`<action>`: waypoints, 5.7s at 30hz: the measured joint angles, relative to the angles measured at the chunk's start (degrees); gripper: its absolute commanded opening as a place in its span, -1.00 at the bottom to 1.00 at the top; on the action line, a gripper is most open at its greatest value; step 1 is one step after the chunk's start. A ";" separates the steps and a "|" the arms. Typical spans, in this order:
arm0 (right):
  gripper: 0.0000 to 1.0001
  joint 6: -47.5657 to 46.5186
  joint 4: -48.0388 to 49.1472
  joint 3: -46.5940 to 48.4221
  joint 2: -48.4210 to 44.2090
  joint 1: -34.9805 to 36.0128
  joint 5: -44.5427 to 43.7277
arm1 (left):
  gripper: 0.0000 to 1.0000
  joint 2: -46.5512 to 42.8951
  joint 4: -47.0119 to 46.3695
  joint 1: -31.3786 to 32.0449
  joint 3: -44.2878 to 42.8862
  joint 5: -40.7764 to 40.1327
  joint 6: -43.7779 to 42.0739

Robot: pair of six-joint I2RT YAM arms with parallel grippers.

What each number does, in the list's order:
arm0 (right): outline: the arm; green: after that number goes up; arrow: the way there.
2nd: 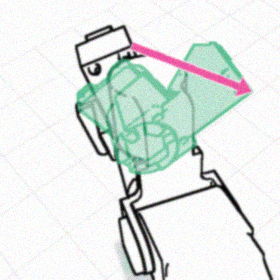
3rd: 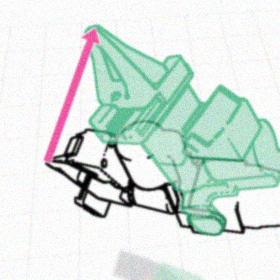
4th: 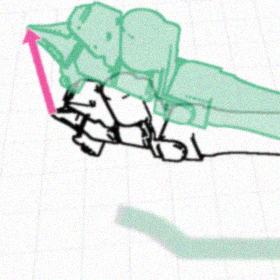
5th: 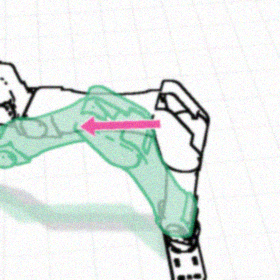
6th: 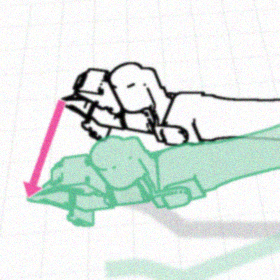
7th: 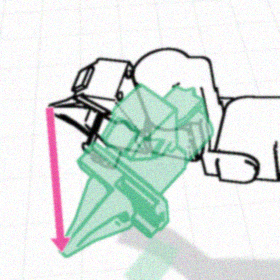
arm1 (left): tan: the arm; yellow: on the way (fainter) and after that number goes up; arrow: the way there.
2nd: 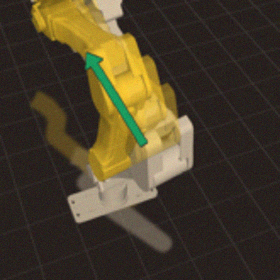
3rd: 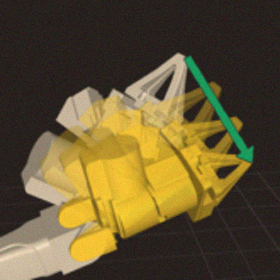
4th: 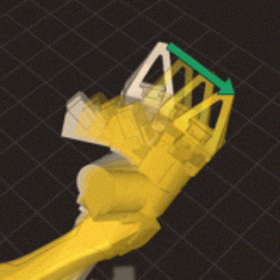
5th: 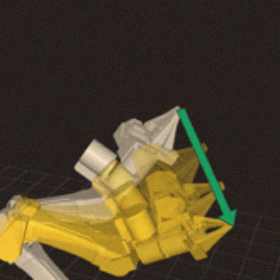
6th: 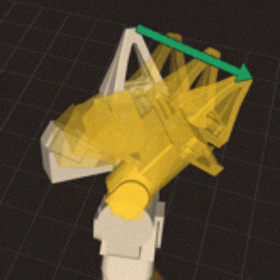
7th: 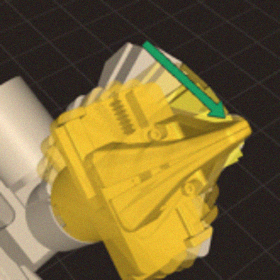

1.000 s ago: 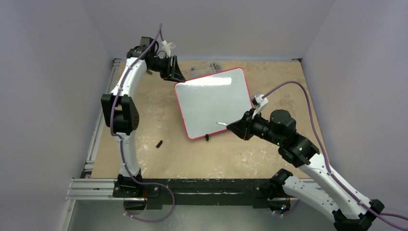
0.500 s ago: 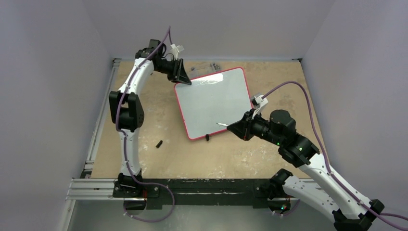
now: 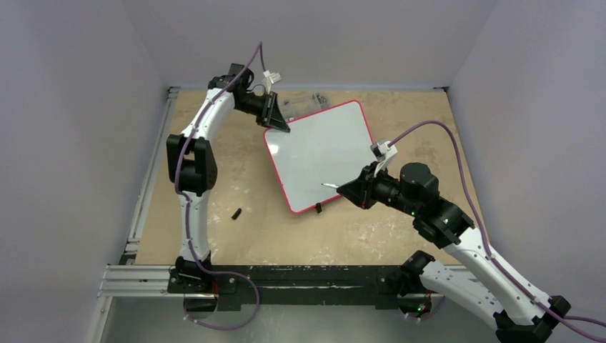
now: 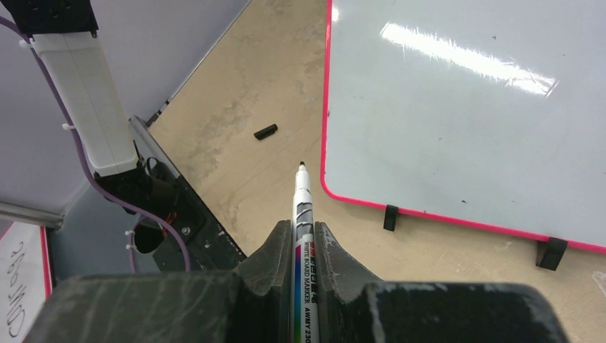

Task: Write a sentence on the whiteboard
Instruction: Adjust the whiteboard at the center of the board, then pick up the whiteboard from the whiteboard stand, then hold the whiteboard on the whiteboard stand, then write a sentence on the whiteboard.

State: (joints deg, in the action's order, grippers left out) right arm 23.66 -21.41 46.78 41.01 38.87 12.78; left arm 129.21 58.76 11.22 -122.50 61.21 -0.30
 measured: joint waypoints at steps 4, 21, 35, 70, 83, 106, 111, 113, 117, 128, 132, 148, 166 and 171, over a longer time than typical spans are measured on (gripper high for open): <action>-1.00 0.02 0.37 -0.04 0.22 0.00 0.22 | -1.00 -0.87 -0.13 0.81 2.03 2.25 -1.31; -1.00 -0.35 4.79 -1.70 1.77 0.00 2.38 | -1.00 -10.78 0.13 3.21 15.21 0.92 -9.40; -1.00 -2.86 17.70 -0.28 19.63 0.00 3.50 | -1.00 -16.15 -1.11 5.99 17.42 -5.09 -8.48; -1.00 -3.74 27.06 6.01 32.00 1.29 0.13 | -1.00 -19.10 -1.97 8.96 17.42 -10.47 -7.85; -1.00 -3.58 27.56 7.56 34.91 1.40 0.11 | -1.00 -19.30 -2.10 9.18 17.42 -11.47 -7.87; -1.00 -3.82 28.00 3.52 33.51 3.93 0.20 | -1.00 -19.41 -2.36 9.51 17.42 -12.00 -7.89; -1.00 -4.07 26.16 2.19 31.95 3.93 -0.90 | -1.00 -19.41 -2.38 9.55 17.42 -12.00 -7.89; -1.00 -4.28 25.29 2.12 31.41 3.93 -1.84 | -1.00 -19.41 -2.38 9.57 17.42 -12.00 -7.87; -1.00 -4.66 24.52 2.12 30.67 3.93 -3.32 | -1.00 -19.52 -2.38 9.66 17.42 -12.02 -7.87; -1.00 -5.31 22.01 3.15 30.14 3.93 -5.42 | -1.00 -19.69 -2.49 9.88 17.42 -12.31 -7.89; -1.00 -5.33 21.44 3.85 30.03 3.93 -5.81 | -1.00 -19.82 -2.47 9.97 17.42 -12.41 -7.87; -1.00 -3.96 20.87 3.85 22.40 3.93 -6.51 | -1.00 -23.37 -2.71 11.08 19.65 -15.72 -8.28; -1.00 -4.24 20.55 3.32 18.18 3.87 -7.37 | -1.00 -25.03 -3.08 11.52 20.90 -16.22 -8.28; -1.00 -5.35 20.57 3.32 17.33 3.87 -7.34 | -1.00 -25.62 -3.19 11.41 21.46 -16.20 -8.33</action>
State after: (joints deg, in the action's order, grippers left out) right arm 18.31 -0.84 50.11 58.35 42.74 5.43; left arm 103.59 55.57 22.63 -101.03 45.01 -8.62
